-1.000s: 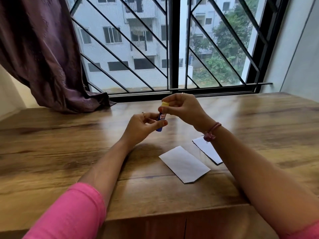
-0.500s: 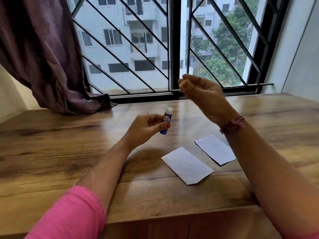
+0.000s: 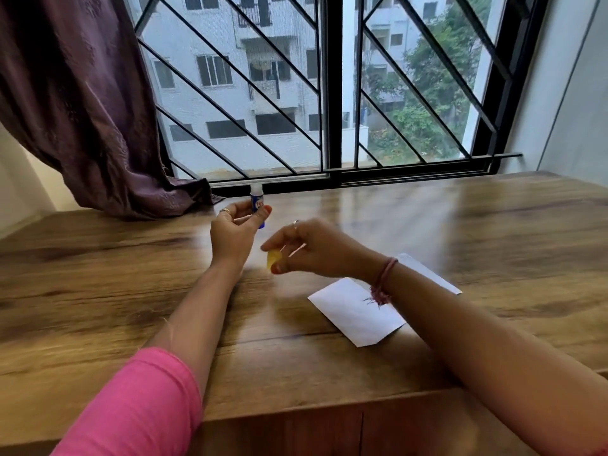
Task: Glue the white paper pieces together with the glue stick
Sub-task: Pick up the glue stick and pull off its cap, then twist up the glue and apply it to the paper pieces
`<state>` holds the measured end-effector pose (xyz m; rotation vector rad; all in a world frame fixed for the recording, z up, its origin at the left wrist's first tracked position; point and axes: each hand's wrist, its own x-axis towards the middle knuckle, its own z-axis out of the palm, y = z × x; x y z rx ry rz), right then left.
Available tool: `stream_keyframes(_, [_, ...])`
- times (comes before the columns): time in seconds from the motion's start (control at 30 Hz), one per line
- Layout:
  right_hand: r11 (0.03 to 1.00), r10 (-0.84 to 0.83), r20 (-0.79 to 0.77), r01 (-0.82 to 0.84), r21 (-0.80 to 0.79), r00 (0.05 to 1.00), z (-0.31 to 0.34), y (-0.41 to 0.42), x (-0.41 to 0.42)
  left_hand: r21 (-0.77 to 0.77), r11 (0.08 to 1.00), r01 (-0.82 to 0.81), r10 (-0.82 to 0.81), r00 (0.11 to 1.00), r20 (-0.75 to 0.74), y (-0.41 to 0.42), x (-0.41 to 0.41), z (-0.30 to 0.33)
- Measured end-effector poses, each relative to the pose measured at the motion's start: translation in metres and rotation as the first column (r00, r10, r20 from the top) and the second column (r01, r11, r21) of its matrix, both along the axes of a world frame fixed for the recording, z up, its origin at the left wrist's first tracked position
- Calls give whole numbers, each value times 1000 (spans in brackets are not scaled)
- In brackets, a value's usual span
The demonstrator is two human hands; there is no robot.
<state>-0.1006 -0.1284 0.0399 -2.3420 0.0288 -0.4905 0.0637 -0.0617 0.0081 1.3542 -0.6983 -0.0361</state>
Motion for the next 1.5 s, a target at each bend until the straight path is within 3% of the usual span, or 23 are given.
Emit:
stream_keyframes(0.2, [992, 39, -185, -60, -109, 982, -20, 7, 10, -6, 1000, -3, 3, 1000, -17, 1, -3, 5])
stream_keyframes(0.37, [996, 48, -245, -64, -59, 968, -15, 2, 9, -8, 998, 61, -61, 998, -25, 3, -8, 8])
stream_keyframes(0.47, [998, -54, -158, 55, 3, 986, -4, -8, 4, -40, 986, 161, -164, 983, -87, 5, -11, 12])
stream_keyframes(0.57, [952, -213, 18, 203, 231, 977, 7, -19, -2, -108, 951, 289, -304, 938, -166, 5, -16, 17])
stream_keyframes(0.67, [868, -260, 63, 205, 452, 964, 8, -21, -5, -124, 920, 371, -387, 908, -161, 4, -25, 19])
stream_keyframes(0.9, [742, -226, 45, 142, 655, 973, 3, -14, -7, -123, 882, 455, -469, 873, -135, 3, -45, 18])
stream_keyframes(1.2, [722, -242, 93, 115, 682, 966, 8, -21, -22, -325, 793, 516, -587, 790, -178, 3, -56, 22])
stream_keyframes(1.5, [731, -206, 100, 86, 677, 973, -2, -26, -59, -223, 783, 581, -616, 773, -152, 2, -79, 23])
